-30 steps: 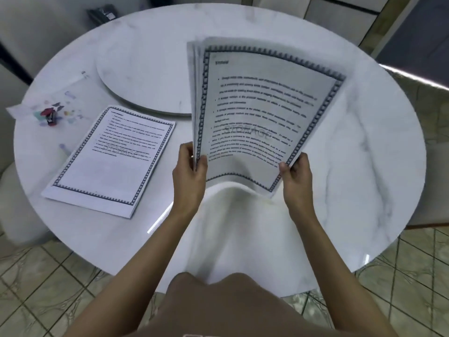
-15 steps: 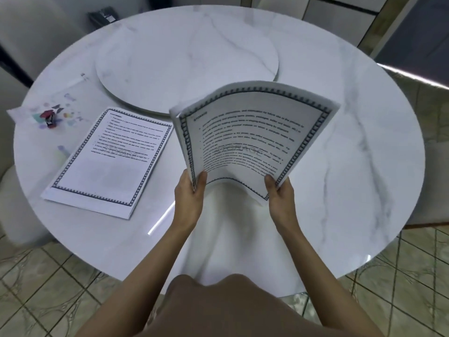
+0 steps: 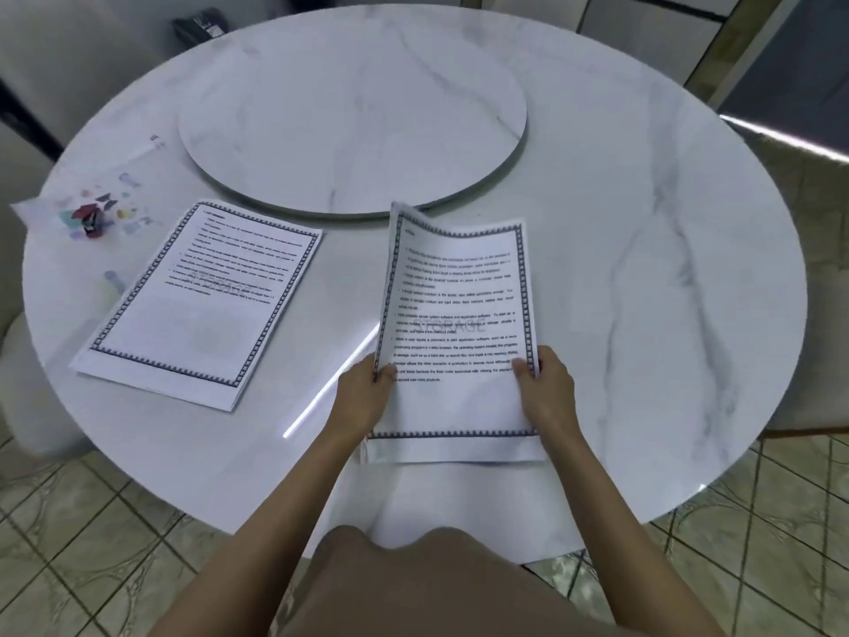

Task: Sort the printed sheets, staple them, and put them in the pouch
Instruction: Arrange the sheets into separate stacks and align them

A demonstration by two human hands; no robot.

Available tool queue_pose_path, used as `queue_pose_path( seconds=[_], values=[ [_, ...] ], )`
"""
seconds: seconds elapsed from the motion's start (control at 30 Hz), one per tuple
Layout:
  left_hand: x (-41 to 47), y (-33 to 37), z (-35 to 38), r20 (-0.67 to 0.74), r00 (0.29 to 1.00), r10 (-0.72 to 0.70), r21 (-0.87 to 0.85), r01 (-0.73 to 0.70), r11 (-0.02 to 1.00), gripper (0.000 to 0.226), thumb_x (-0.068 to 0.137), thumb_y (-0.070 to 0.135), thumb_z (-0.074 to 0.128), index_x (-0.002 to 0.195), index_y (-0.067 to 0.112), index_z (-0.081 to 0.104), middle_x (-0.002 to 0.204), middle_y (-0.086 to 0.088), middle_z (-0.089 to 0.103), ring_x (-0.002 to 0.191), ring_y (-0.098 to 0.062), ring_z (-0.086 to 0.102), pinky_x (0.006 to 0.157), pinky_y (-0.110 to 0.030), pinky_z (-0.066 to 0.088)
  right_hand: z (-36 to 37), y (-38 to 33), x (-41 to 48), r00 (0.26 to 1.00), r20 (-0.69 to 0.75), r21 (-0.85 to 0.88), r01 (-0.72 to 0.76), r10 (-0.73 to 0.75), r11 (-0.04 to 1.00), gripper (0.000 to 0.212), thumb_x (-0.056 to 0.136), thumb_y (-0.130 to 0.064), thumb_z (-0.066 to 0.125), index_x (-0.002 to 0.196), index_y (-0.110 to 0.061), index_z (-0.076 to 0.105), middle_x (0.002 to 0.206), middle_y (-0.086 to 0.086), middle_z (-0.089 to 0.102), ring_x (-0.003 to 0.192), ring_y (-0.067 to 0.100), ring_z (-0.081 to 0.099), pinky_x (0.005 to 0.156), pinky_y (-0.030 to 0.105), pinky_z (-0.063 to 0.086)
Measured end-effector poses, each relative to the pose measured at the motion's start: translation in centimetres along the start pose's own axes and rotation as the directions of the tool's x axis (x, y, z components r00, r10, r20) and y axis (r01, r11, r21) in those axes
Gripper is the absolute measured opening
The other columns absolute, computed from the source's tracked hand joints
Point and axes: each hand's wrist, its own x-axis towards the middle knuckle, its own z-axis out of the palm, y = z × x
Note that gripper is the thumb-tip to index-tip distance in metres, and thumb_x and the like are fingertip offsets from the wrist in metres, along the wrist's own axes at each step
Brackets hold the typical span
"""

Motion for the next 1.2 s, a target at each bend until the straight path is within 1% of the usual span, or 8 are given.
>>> queue_pose_path(
  seconds=[0.07, 0.13, 0.3, 0.47, 0.6, 0.87, 1.1, 1.2],
  values=[
    [-0.2, -0.3, 0.9, 0.006, 1.000, -0.026, -0.006, 0.026, 1.000, 0.019, 0.097, 0.017, 0.042, 0.107, 0.007, 0.056, 0.095, 0.001, 0.054, 0.085, -0.013, 0.048, 0.053, -0.009, 0.035, 0.1, 0.9, 0.0, 0.999, 0.024, -0.039, -0.027, 0.028, 0.999, 0.020, 0.096, -0.010, 0.045, 0.110, 0.001, 0.052, 0.104, 0.009, 0.059, 0.085, 0.016, 0.050, 0.072, 0.019, 0.036],
    [-0.4, -0.4, 1.3, -0.019, 0.998, -0.053, -0.027, 0.052, 0.998, 0.010, 0.096, 0.017, 0.045, 0.099, 0.010, 0.051, 0.090, 0.002, 0.055, 0.083, -0.014, 0.049, 0.052, -0.004, 0.037, 0.0, 1.6, 0.1, 0.999, 0.030, -0.078, -0.017, 0.020, 0.997, 0.018, 0.095, -0.008, 0.045, 0.108, 0.002, 0.052, 0.106, 0.012, 0.060, 0.083, 0.017, 0.050, 0.068, 0.016, 0.035],
    [-0.7, -0.5, 1.3, -0.090, 0.989, -0.120, -0.052, 0.116, 0.992, 0.025, 0.093, 0.016, 0.051, 0.114, 0.003, 0.049, 0.094, -0.003, 0.055, 0.083, -0.022, 0.054, 0.072, -0.031, 0.047, -0.3, 2.6, 0.7, 0.997, 0.076, -0.180, 0.045, -0.032, 0.983, 0.015, 0.094, -0.014, 0.049, 0.103, -0.003, 0.051, 0.107, 0.012, 0.060, 0.083, 0.017, 0.052, 0.071, 0.025, 0.039],
    [-1.0, -0.9, 1.0, -0.207, 0.974, -0.092, 0.021, 0.098, 0.995, 0.035, 0.092, 0.016, 0.053, 0.124, 0.005, 0.048, 0.099, -0.003, 0.057, 0.095, -0.022, 0.057, 0.080, -0.026, 0.039, -0.4, 2.6, 0.9, 0.989, 0.130, -0.255, 0.107, -0.075, 0.961, 0.028, 0.092, -0.016, 0.051, 0.116, -0.004, 0.044, 0.115, 0.011, 0.051, 0.097, 0.025, 0.054, 0.074, 0.028, 0.039],
    [-1.2, -1.2, 0.5, -0.267, 0.962, -0.066, 0.038, 0.078, 0.996, 0.037, 0.092, 0.016, 0.054, 0.128, 0.008, 0.049, 0.119, -0.010, 0.060, 0.088, -0.013, 0.055, 0.081, -0.021, 0.037, -1.5, 3.1, 1.8, 0.977, 0.177, -0.349, 0.178, -0.122, 0.920, 0.039, 0.091, -0.016, 0.051, 0.126, -0.002, 0.040, 0.123, 0.014, 0.044, 0.113, 0.028, 0.044, 0.090, 0.030, 0.035],
    [-2.5, -1.8, 0.5, -0.250, 0.968, 0.028, 0.082, -0.007, 0.997, 0.036, 0.097, 0.019, 0.042, 0.132, 0.013, 0.048, 0.133, -0.007, 0.052, 0.123, -0.021, 0.048, 0.097, -0.022, 0.031, -1.8, 2.0, 2.9, 0.932, 0.253, -0.460, 0.353, -0.261, 0.815, 0.055, 0.091, -0.018, 0.053, 0.140, -0.007, 0.031, 0.136, 0.015, 0.037, 0.127, 0.029, 0.031, 0.100, 0.034, 0.028],
    [-1.3, -2.7, -2.5, -0.191, 0.973, 0.128, 0.083, -0.114, 0.990, 0.041, 0.096, 0.022, 0.046, 0.136, 0.019, 0.042, 0.138, 0.001, 0.048, 0.127, -0.015, 0.044, 0.097, -0.017, 0.027, -0.5, 0.3, 3.7, 0.908, 0.295, -0.425, 0.405, -0.299, 0.810, 0.056, 0.091, -0.020, 0.055, 0.141, -0.010, 0.031, 0.142, 0.013, 0.033, 0.133, 0.026, 0.027, 0.105, 0.034, 0.023],
    [0.3, -3.8, -4.6, -0.165, 0.968, 0.190, 0.153, -0.165, 0.974, 0.041, 0.095, 0.021, 0.047, 0.136, 0.019, 0.042, 0.137, 0.000, 0.048, 0.127, -0.016, 0.043, 0.097, -0.017, 0.027, 1.5, -1.1, 3.7, 0.904, 0.296, -0.438, 0.417, -0.310, 0.797, 0.054, 0.090, -0.022, 0.056, 0.139, -0.011, 0.035, 0.144, 0.012, 0.034, 0.134, 0.026, 0.027, 0.107, 0.037, 0.023]
  ],
)
